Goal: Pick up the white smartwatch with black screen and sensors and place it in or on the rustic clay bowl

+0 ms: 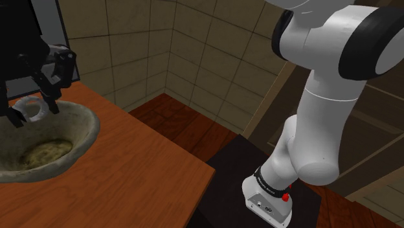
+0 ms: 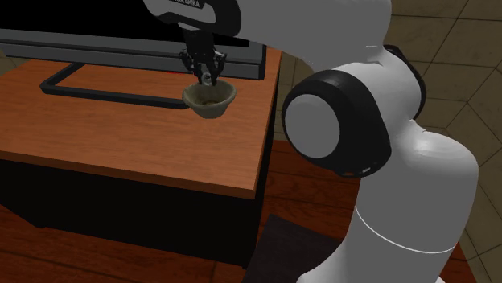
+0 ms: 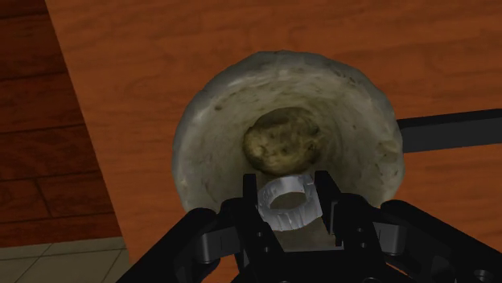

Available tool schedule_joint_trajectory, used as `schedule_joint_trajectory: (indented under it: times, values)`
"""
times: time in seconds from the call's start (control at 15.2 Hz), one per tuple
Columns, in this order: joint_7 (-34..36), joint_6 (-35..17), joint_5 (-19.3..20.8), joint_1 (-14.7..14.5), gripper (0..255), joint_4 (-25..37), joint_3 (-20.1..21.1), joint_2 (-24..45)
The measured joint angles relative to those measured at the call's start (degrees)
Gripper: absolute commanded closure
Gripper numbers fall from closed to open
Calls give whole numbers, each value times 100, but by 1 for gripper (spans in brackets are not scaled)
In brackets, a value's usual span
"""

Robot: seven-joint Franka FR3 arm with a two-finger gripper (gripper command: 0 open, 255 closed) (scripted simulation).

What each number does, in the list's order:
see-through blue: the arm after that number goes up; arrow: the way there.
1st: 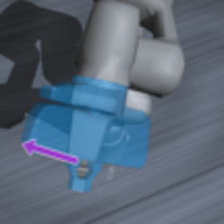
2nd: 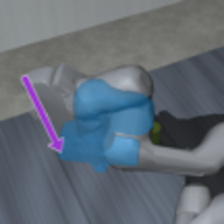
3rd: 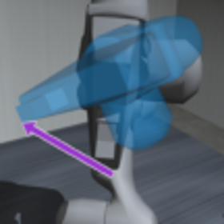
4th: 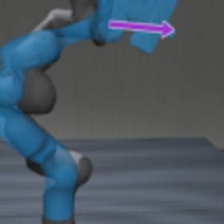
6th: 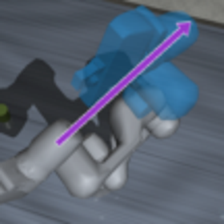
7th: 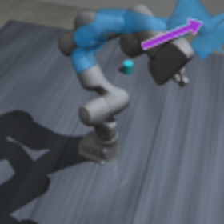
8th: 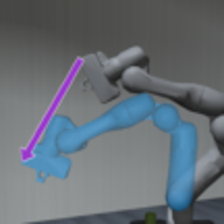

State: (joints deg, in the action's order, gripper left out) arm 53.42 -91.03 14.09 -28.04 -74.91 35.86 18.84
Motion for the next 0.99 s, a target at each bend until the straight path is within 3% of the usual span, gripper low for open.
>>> schedule_joint_trajectory:
  times: [0.2,0.59,0.66,0.99]
  values:
    - [9,-250,-39,63,255,-317,-1,-71]
    - [9,-292,-46,75,255,-366,-1,-85]
    - [9,-292,-46,75,0,-366,-1,-85]
    - [9,-292,-46,75,0,-366,-1,-85]
